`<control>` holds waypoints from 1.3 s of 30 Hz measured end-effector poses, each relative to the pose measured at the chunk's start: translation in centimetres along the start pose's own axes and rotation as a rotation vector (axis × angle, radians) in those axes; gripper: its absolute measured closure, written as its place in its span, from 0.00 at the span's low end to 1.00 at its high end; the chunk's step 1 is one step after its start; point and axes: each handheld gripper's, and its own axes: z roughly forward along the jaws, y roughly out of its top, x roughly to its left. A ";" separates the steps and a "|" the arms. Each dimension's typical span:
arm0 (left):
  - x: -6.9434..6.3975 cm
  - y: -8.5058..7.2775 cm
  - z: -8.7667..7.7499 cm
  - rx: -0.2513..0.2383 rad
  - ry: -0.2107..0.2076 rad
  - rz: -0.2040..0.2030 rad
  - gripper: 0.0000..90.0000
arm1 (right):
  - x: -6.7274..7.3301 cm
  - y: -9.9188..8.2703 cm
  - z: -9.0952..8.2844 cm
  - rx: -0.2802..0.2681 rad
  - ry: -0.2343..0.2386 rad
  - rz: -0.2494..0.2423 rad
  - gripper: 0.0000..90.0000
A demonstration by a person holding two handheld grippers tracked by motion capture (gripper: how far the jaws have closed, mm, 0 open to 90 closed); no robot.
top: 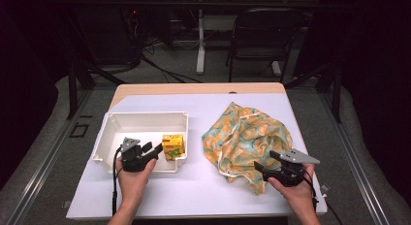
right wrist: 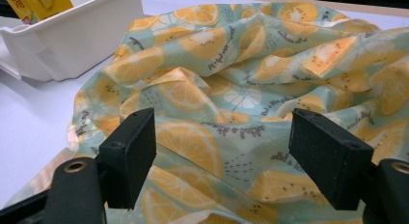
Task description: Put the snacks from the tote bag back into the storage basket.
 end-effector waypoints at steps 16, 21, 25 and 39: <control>1.9 0.7 -3.9 -0.024 -0.067 0.032 0.07 | -0.3 0.0 -0.4 -0.011 -0.011 0.013 0.25; 2.4 0.4 -4.9 -0.016 -0.081 0.035 0.08 | -0.5 0.0 -0.7 -0.009 -0.028 0.020 0.20; 2.3 0.1 -5.4 -0.009 -0.075 0.061 0.07 | -0.8 0.0 -1.1 -0.011 -0.039 0.026 0.17; 4.5 -2.0 -7.7 0.010 -0.031 0.100 0.09 | -2.1 -0.1 -2.0 -0.021 -0.078 0.057 0.16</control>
